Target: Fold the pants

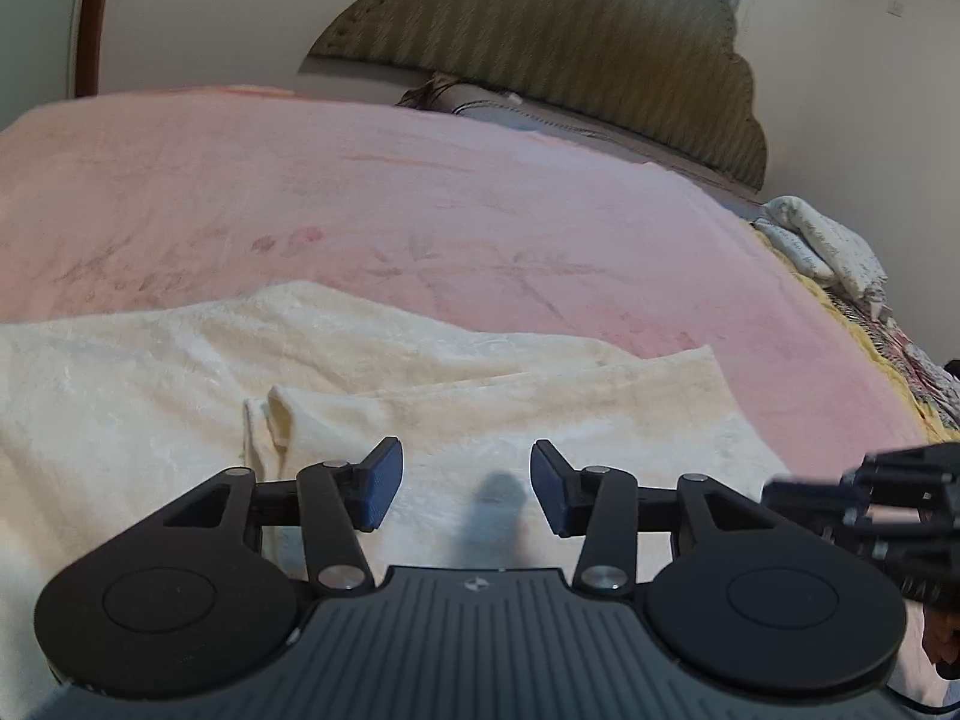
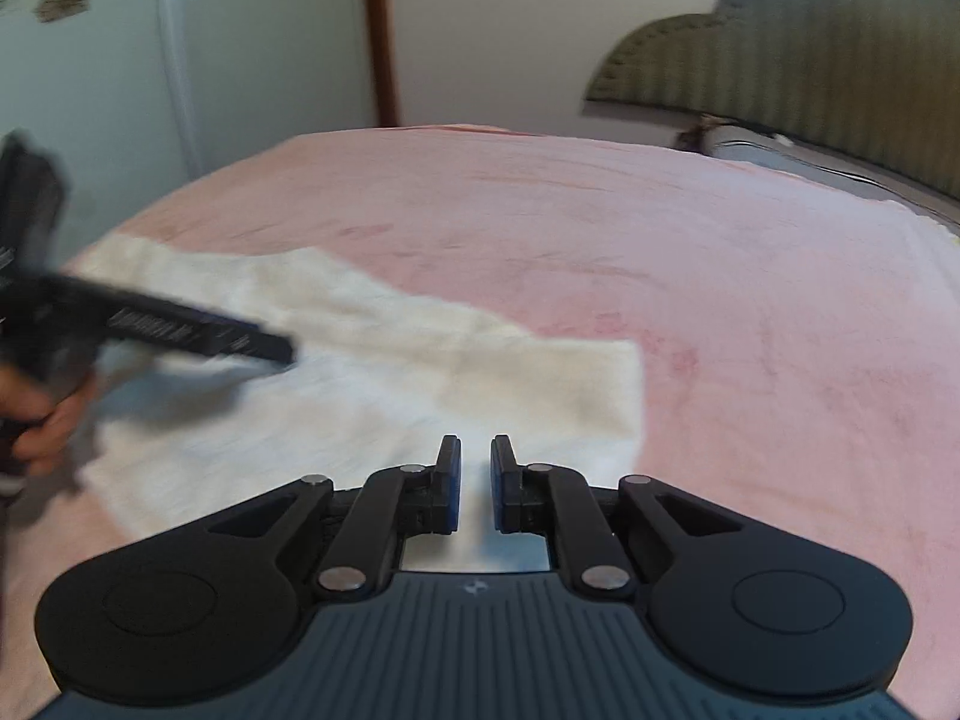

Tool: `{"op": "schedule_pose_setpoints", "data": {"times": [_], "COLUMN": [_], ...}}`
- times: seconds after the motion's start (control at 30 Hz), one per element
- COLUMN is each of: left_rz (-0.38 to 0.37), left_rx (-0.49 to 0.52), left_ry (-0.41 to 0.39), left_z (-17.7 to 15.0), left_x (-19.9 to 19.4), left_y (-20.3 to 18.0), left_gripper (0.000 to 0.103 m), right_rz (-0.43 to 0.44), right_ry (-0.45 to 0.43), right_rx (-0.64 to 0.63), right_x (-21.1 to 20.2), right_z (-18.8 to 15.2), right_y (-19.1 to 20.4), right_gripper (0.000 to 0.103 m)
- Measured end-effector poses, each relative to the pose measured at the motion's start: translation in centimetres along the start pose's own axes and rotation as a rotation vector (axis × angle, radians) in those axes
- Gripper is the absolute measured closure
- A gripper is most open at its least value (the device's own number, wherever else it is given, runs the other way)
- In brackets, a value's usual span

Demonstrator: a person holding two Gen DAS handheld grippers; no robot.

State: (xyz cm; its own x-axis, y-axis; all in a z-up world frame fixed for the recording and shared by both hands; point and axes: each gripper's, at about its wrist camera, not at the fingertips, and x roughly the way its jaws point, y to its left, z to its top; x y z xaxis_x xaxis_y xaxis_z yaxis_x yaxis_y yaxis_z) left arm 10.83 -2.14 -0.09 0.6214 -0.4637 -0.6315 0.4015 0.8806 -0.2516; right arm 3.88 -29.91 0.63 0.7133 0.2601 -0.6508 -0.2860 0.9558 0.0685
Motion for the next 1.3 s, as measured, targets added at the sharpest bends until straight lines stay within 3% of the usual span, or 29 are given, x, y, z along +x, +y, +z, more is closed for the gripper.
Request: {"op": "schedule_pose_setpoints", "data": {"times": [0.1,0.17,0.3,0.47,0.57,0.7,0.77,0.97,1.03,1.13,1.27,1.3], "left_rz": [0.009,0.05,0.127,0.065,0.075,0.106,0.099,0.098,0.096,0.096,0.095,0.096], "left_rx": [0.075,0.133,0.224,0.173,0.16,0.151,0.152,0.17,0.171,0.18,0.184,0.186], "left_ry": [-0.017,0.006,-0.019,-0.035,-0.008,0.04,0.033,0.024,0.02,0.015,0.014,0.015], "left_z": [-1.1,-2.2,-3.1,-1.1,0.0,0.1,-0.3,-0.6,-0.7,-0.9,-0.9,-1.0], "left_x": [-0.8,-0.1,-0.1,0.0,1.3,3.0,3.0,3.2,3.2,3.2,3.3,3.3], "left_y": [-1.2,-1.8,-2.9,-2.9,-2.5,-1.7,-1.5,-1.7,-1.7,-1.7,-1.7,-1.7], "left_gripper": [0.038,0.037,0.037,0.033,0.031,0.031,0.031,0.027,0.026,0.025,0.024,0.023], "right_rz": [0.0,-0.029,0.011,-0.034,-0.066,-0.067,-0.122,-0.125,-0.045,0.102,0.211,0.243], "right_ry": [0.062,0.099,0.053,-0.02,-0.041,-0.027,0.032,-0.064,-0.057,-0.017,-0.037,-0.046], "right_rx": [-0.049,-0.047,0.089,0.043,0.044,0.056,0.034,0.214,0.34,0.476,0.548,0.573], "right_x": [-1.0,-1.0,-1.9,-0.9,1.5,4.9,6.9,4.5,4.5,5.6,6.5,6.7], "right_z": [-1.9,-3.4,-3.5,-0.5,1.7,3.7,3.7,3.0,2.4,1.2,0.1,0.0], "right_y": [1.3,1.0,-0.7,-1.4,-2.6,-3.7,-4.4,-7.4,-9.7,-11.8,-12.7,-13.0], "right_gripper": [0.093,0.094,0.093,0.093,0.093,0.093,0.094,0.09,0.084,0.054,0.051,0.056]}}
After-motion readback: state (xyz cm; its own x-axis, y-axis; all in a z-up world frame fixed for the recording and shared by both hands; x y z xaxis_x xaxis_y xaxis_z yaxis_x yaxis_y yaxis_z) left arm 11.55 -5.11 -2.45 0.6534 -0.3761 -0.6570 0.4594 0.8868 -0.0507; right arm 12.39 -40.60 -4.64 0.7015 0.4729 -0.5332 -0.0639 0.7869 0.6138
